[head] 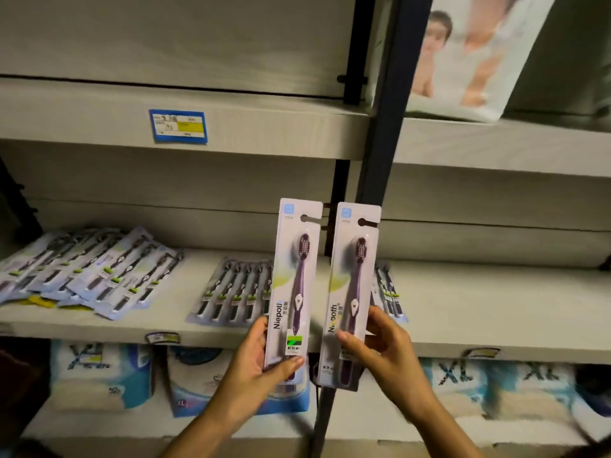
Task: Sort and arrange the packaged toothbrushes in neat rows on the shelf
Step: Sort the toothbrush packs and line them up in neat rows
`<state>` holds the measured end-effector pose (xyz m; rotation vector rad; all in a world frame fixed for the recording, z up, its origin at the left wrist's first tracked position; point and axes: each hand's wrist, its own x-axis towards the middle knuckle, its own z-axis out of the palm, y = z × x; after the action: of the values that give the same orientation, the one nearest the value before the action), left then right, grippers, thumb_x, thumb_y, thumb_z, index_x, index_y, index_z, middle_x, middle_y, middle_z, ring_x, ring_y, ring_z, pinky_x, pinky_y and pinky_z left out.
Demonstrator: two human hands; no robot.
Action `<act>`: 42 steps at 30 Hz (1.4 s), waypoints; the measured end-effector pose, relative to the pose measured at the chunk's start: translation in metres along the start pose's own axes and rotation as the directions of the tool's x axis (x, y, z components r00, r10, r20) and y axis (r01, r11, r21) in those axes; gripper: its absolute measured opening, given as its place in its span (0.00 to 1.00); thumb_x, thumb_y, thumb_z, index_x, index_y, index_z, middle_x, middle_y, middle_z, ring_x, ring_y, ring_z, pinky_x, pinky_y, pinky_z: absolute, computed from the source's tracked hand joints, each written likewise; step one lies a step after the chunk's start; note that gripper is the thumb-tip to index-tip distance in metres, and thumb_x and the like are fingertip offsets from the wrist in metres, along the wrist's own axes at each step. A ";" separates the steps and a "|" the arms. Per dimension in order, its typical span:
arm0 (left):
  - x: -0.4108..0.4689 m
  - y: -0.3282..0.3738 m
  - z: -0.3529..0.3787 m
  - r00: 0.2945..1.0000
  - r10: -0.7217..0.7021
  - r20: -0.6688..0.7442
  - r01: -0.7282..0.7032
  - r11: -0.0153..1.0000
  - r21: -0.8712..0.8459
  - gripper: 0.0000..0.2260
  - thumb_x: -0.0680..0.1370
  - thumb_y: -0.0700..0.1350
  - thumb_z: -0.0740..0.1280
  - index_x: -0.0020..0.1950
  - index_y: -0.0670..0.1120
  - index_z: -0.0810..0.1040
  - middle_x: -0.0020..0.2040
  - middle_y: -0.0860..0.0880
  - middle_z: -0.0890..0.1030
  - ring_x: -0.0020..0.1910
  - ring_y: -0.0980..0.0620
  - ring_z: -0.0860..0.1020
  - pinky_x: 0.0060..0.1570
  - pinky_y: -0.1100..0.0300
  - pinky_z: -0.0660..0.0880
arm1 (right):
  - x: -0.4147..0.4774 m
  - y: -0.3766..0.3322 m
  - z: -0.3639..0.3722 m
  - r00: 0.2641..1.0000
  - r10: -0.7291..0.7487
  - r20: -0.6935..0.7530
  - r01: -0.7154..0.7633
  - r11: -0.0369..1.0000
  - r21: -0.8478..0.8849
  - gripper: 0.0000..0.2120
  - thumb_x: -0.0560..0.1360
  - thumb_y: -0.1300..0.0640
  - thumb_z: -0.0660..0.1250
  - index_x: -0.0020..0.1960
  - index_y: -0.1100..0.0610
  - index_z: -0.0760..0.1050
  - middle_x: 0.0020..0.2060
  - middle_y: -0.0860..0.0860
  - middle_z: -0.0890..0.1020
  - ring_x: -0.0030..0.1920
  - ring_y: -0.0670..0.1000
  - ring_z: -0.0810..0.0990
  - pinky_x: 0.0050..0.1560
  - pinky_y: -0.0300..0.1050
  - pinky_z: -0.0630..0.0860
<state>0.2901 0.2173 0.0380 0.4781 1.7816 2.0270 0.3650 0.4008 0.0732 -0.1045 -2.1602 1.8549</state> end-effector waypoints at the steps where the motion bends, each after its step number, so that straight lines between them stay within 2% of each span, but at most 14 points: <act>1: -0.002 0.001 0.011 1.000 0.003 0.001 -0.003 1.000 0.009 0.25 0.70 0.28 0.67 0.60 0.51 0.70 0.53 0.55 0.83 0.53 0.56 0.81 0.47 0.63 0.79 | -0.005 0.000 -0.010 1.000 -0.001 -0.004 0.001 1.000 0.002 0.16 0.68 0.54 0.69 0.55 0.49 0.73 0.50 0.39 0.82 0.50 0.45 0.83 0.42 0.40 0.81; 8: -0.002 0.005 0.069 0.997 -0.001 0.072 -0.003 0.998 0.062 0.23 0.70 0.27 0.68 0.57 0.50 0.71 0.51 0.56 0.83 0.52 0.56 0.81 0.45 0.63 0.79 | -0.026 0.008 -0.069 0.995 0.015 -0.099 -0.012 1.000 0.028 0.17 0.67 0.56 0.69 0.55 0.53 0.74 0.50 0.46 0.84 0.50 0.47 0.83 0.44 0.40 0.81; 12: 0.015 -0.001 0.104 0.996 0.007 0.084 -0.015 0.995 0.101 0.20 0.70 0.28 0.67 0.54 0.49 0.71 0.48 0.59 0.84 0.49 0.59 0.81 0.43 0.65 0.78 | -0.028 0.014 -0.107 0.992 0.014 -0.126 -0.013 1.000 0.009 0.15 0.67 0.57 0.69 0.53 0.53 0.75 0.47 0.43 0.84 0.48 0.46 0.83 0.42 0.36 0.80; 17: 0.044 -0.017 0.150 0.999 0.008 0.044 -0.013 0.993 0.114 0.21 0.73 0.31 0.67 0.59 0.51 0.70 0.52 0.61 0.82 0.53 0.62 0.79 0.50 0.67 0.77 | -0.011 0.035 -0.161 0.990 0.025 -0.138 -0.028 0.999 -0.020 0.15 0.68 0.58 0.70 0.54 0.57 0.76 0.49 0.48 0.85 0.49 0.49 0.84 0.45 0.42 0.81; 20: 0.070 -0.026 0.167 1.000 -0.004 -0.027 0.008 0.991 0.132 0.21 0.74 0.33 0.67 0.62 0.52 0.69 0.56 0.58 0.80 0.54 0.60 0.79 0.46 0.69 0.76 | 0.013 0.050 -0.190 0.991 0.068 -0.118 -0.070 0.997 -0.017 0.11 0.70 0.60 0.71 0.51 0.56 0.76 0.45 0.48 0.86 0.45 0.47 0.84 0.42 0.38 0.80; 23: 0.093 -0.035 0.177 0.993 -0.036 -0.115 0.053 0.987 0.149 0.21 0.75 0.35 0.67 0.62 0.53 0.67 0.58 0.54 0.78 0.54 0.57 0.77 0.43 0.69 0.76 | 0.038 0.066 -0.208 0.986 0.160 -0.051 -0.164 0.983 -0.087 0.09 0.71 0.57 0.71 0.50 0.54 0.75 0.43 0.49 0.85 0.42 0.47 0.85 0.39 0.38 0.80; 25: 0.102 -0.038 0.181 0.984 -0.077 -0.160 0.103 0.982 0.161 0.20 0.75 0.36 0.66 0.63 0.52 0.66 0.58 0.52 0.77 0.53 0.56 0.77 0.42 0.68 0.77 | 0.058 0.076 -0.212 0.973 0.232 0.009 -0.229 0.965 -0.128 0.09 0.72 0.55 0.71 0.50 0.54 0.74 0.45 0.51 0.84 0.42 0.49 0.84 0.40 0.39 0.80; 29: 0.120 -0.037 0.182 0.963 -0.146 -0.225 0.197 0.954 0.227 0.20 0.76 0.38 0.66 0.65 0.48 0.66 0.60 0.49 0.77 0.53 0.54 0.78 0.39 0.68 0.77 | 0.105 0.104 -0.200 0.936 0.346 0.070 -0.327 0.924 -0.200 0.11 0.73 0.53 0.70 0.52 0.55 0.72 0.49 0.51 0.82 0.44 0.47 0.82 0.38 0.33 0.78; 31: 0.131 -0.033 0.177 0.953 -0.156 -0.259 0.223 0.940 0.256 0.21 0.76 0.39 0.66 0.66 0.49 0.65 0.63 0.47 0.75 0.56 0.52 0.77 0.45 0.65 0.76 | 0.130 0.120 -0.188 0.913 0.400 0.083 -0.368 0.894 -0.257 0.12 0.74 0.51 0.69 0.54 0.56 0.73 0.52 0.53 0.82 0.48 0.50 0.82 0.43 0.37 0.78; 33: 0.139 -0.030 0.173 0.947 -0.168 -0.272 0.246 0.927 0.282 0.22 0.76 0.39 0.66 0.67 0.49 0.63 0.65 0.48 0.73 0.60 0.51 0.74 0.54 0.58 0.76 | 0.153 0.136 -0.176 0.892 0.443 0.090 -0.387 0.852 -0.352 0.16 0.74 0.49 0.68 0.54 0.58 0.74 0.53 0.56 0.82 0.51 0.54 0.81 0.54 0.48 0.79; 34: 0.143 -0.029 0.172 0.947 -0.178 -0.268 0.257 0.919 0.299 0.22 0.76 0.40 0.66 0.68 0.49 0.63 0.66 0.48 0.72 0.62 0.50 0.73 0.58 0.55 0.74 | 0.163 0.143 -0.171 0.879 0.467 0.094 -0.398 0.828 -0.395 0.17 0.74 0.48 0.68 0.53 0.60 0.74 0.51 0.57 0.82 0.49 0.56 0.81 0.55 0.52 0.78; 37: 0.150 -0.027 0.173 0.943 -0.200 -0.266 0.282 0.904 0.322 0.23 0.77 0.40 0.66 0.69 0.49 0.62 0.67 0.48 0.71 0.64 0.49 0.72 0.62 0.51 0.72 | 0.186 0.146 -0.160 0.869 0.487 0.085 -0.385 0.775 -0.501 0.13 0.75 0.48 0.66 0.44 0.58 0.71 0.44 0.59 0.82 0.38 0.54 0.78 0.51 0.52 0.77; 39: 0.154 -0.027 0.174 0.936 -0.203 -0.287 0.296 0.895 0.334 0.23 0.77 0.40 0.65 0.69 0.49 0.61 0.67 0.48 0.71 0.65 0.49 0.71 0.62 0.52 0.72 | 0.197 0.149 -0.154 0.876 0.478 0.065 -0.366 0.746 -0.557 0.13 0.76 0.47 0.65 0.45 0.58 0.73 0.49 0.60 0.83 0.42 0.54 0.77 0.55 0.51 0.76; 42: 0.157 -0.027 0.174 0.929 -0.200 -0.310 0.304 0.891 0.337 0.22 0.77 0.40 0.65 0.69 0.48 0.62 0.67 0.47 0.71 0.64 0.48 0.72 0.59 0.53 0.73 | 0.209 0.155 -0.145 0.865 0.495 0.082 -0.355 0.719 -0.598 0.16 0.77 0.48 0.63 0.52 0.61 0.77 0.53 0.59 0.82 0.51 0.56 0.79 0.58 0.49 0.75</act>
<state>0.2441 0.4485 0.0327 0.0630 2.2837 1.6268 0.1838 0.6163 -0.0239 -0.5881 -3.0157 1.3872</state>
